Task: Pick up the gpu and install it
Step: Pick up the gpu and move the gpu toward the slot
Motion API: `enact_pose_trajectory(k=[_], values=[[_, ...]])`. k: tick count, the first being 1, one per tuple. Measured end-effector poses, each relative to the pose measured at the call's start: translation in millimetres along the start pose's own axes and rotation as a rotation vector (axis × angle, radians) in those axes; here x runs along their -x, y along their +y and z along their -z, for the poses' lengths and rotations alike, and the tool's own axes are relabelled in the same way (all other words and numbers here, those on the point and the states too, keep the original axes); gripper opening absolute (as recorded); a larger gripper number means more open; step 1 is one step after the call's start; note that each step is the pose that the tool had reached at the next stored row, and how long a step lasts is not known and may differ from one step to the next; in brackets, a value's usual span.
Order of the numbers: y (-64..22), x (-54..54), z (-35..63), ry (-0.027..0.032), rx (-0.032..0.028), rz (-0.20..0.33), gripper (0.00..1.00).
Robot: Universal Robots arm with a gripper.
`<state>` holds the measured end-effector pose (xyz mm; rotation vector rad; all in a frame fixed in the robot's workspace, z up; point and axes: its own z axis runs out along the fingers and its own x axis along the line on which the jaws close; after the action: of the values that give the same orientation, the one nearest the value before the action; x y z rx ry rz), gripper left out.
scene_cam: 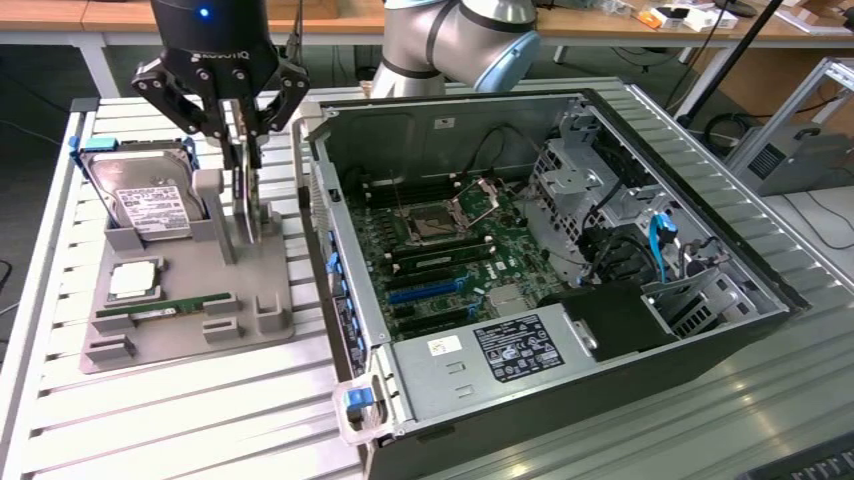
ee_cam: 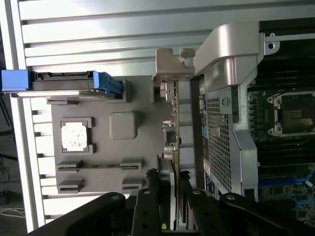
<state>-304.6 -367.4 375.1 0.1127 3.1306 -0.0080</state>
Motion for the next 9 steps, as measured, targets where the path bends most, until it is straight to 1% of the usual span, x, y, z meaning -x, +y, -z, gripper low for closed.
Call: enact_pose_trajectory(k=[9], values=[[0.0, 0.1, 4.9, 0.0, 0.0, 0.0, 0.27]])
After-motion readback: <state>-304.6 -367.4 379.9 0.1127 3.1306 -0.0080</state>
